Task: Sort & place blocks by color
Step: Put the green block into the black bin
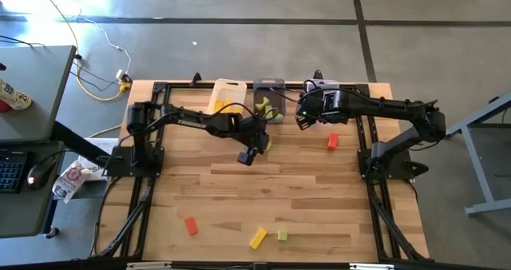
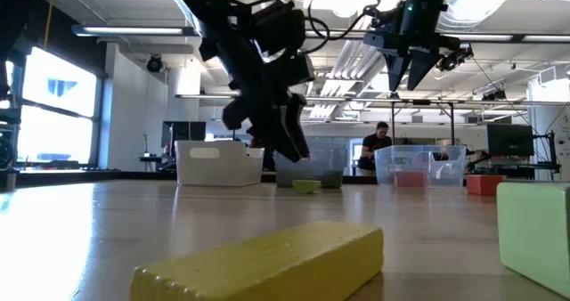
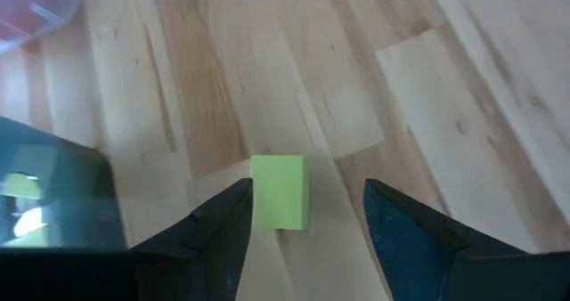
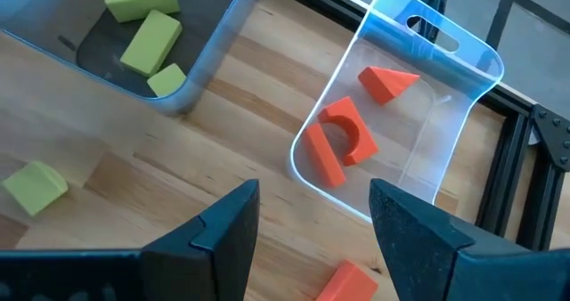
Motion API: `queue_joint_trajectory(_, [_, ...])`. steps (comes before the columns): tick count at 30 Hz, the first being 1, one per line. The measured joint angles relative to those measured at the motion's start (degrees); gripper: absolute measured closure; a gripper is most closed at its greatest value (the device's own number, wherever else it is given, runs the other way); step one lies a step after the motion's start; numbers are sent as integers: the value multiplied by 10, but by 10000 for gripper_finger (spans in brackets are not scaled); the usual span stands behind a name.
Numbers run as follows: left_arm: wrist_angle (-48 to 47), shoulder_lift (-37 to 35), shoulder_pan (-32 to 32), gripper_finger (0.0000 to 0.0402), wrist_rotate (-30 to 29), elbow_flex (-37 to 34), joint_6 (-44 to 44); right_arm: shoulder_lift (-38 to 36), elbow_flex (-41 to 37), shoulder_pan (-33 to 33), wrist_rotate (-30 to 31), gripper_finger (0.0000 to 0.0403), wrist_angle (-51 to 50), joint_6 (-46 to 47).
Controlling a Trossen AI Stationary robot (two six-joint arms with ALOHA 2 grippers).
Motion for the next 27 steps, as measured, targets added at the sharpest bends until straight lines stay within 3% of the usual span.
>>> queue_joint_trajectory(27, [39, 36, 21, 200, 10, -1, -22, 0, 0, 0, -5, 201, 25, 0])
